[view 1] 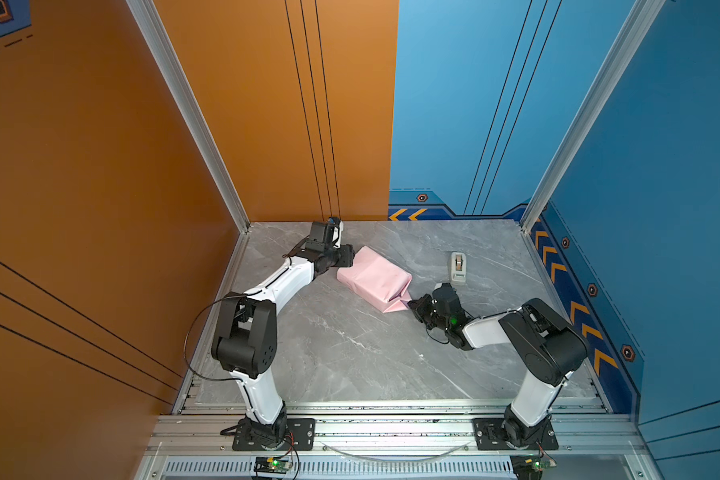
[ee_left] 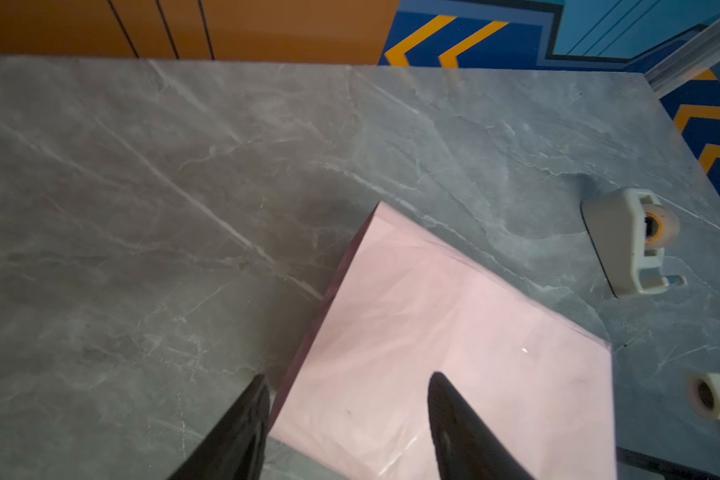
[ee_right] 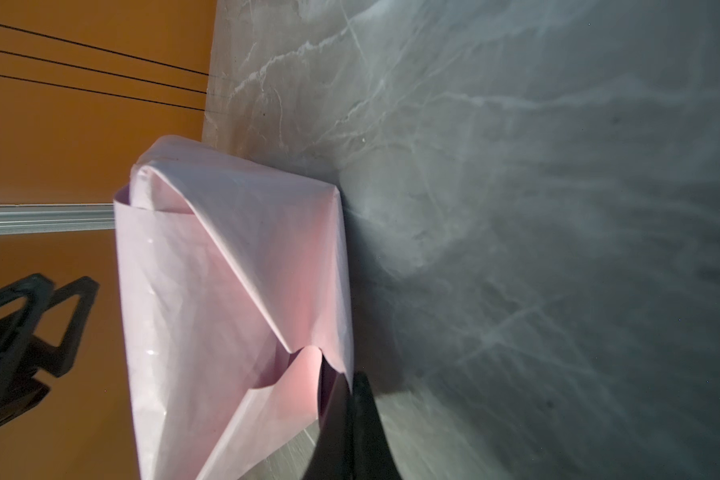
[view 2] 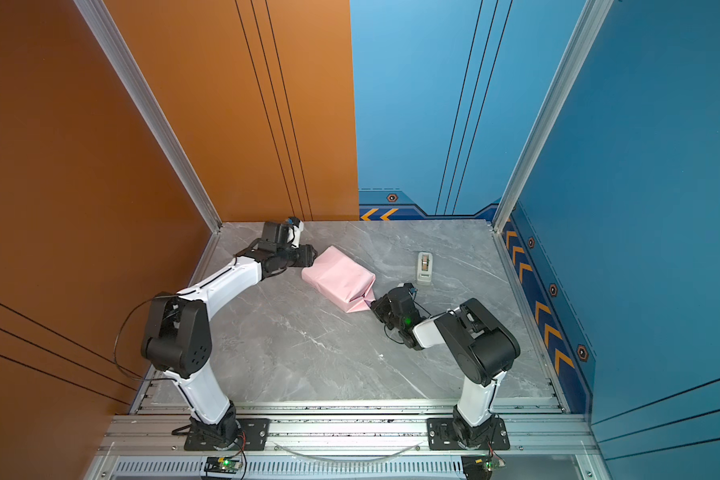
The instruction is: Wrap the gift box in paper
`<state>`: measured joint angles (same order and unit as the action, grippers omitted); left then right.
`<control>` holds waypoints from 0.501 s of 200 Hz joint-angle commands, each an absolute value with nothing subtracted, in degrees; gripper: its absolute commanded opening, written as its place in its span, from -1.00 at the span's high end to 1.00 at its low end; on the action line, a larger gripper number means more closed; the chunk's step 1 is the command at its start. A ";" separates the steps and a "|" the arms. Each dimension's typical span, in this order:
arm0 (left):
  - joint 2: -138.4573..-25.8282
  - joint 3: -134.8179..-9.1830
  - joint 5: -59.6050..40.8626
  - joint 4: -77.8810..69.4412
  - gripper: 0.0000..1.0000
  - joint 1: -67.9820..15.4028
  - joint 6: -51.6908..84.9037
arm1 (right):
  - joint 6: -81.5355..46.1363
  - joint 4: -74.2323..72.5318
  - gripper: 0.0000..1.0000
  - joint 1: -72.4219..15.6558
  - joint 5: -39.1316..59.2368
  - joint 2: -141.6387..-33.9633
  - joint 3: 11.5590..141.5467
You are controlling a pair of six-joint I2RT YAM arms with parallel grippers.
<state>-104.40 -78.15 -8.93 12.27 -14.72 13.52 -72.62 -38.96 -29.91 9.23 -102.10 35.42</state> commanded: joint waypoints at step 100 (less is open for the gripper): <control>-112.16 -80.65 -12.46 15.02 -0.13 -17.83 13.28 | -64.92 -34.07 1.00 -26.20 15.24 -97.40 39.14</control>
